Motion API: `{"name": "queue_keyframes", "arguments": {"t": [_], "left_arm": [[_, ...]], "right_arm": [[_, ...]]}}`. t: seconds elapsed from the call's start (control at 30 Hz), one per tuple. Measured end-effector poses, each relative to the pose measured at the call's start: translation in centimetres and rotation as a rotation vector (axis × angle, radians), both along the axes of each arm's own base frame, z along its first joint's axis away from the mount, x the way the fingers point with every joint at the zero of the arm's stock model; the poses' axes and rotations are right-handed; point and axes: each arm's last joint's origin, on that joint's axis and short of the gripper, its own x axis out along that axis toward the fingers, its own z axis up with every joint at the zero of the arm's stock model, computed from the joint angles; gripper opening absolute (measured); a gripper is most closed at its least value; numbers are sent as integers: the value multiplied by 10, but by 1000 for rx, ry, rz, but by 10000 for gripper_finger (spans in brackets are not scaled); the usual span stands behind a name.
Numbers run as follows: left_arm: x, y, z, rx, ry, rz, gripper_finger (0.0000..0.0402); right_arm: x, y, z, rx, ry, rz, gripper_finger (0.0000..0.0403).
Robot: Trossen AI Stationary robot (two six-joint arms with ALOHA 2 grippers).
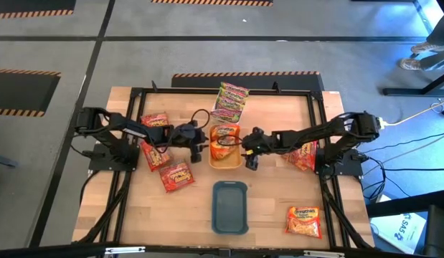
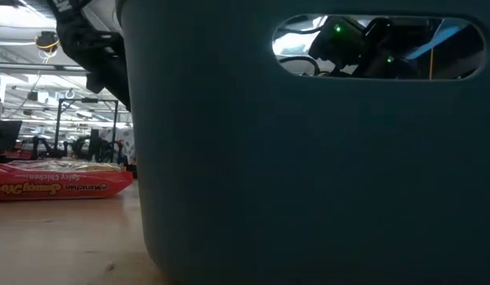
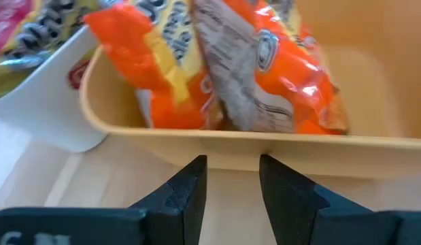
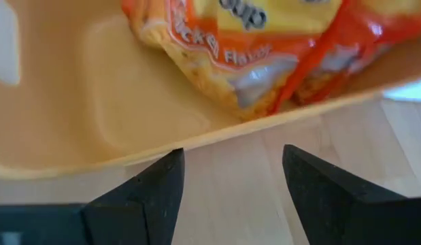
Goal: Sort Maruchan noodles
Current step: Put the yellow noodle pack into the yellow bin
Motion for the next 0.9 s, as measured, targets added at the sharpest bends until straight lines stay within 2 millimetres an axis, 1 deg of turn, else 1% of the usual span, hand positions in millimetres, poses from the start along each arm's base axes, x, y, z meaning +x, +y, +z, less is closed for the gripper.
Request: {"name": "queue_keyframes", "arguments": {"t": [0.1, 0.2, 0.3, 0.43, 0.5, 0.57, 0.67, 0.8, 0.9], "left_arm": [[-1, 4, 0, -8, -1, 21, 131], [-2, 3, -2, -22, 20, 8, 131], [-3, 2, -3, -39, 34, -12, 131], [-3, 2, 0, -42, 18, -19, 131], [-3, 2, 2, -51, 12, -15, 131], [-3, -1, 2, -78, 0, -1, 131], [-2, -4, 2, -99, -5, 5, 131], [-2, -3, 3, -96, -18, 43, 132], [-2, -4, 3, -112, -18, 36, 142]], "right_arm": [[-2, 0, 2, 15, 12, -15, 234], [-7, 0, 11, 18, 35, -20, 234], [-13, 1, 25, 38, 65, -26, 234], [-20, 4, 54, 123, 90, -43, 234], [-27, 10, 65, 172, 115, -45, 234], [-33, 22, 72, 244, 125, -24, 234], [-45, 47, 78, 362, 166, -14, 234], [-62, 83, 80, 497, 260, -77, 234], [-75, 108, 78, 617, 368, -156, 234]]}}
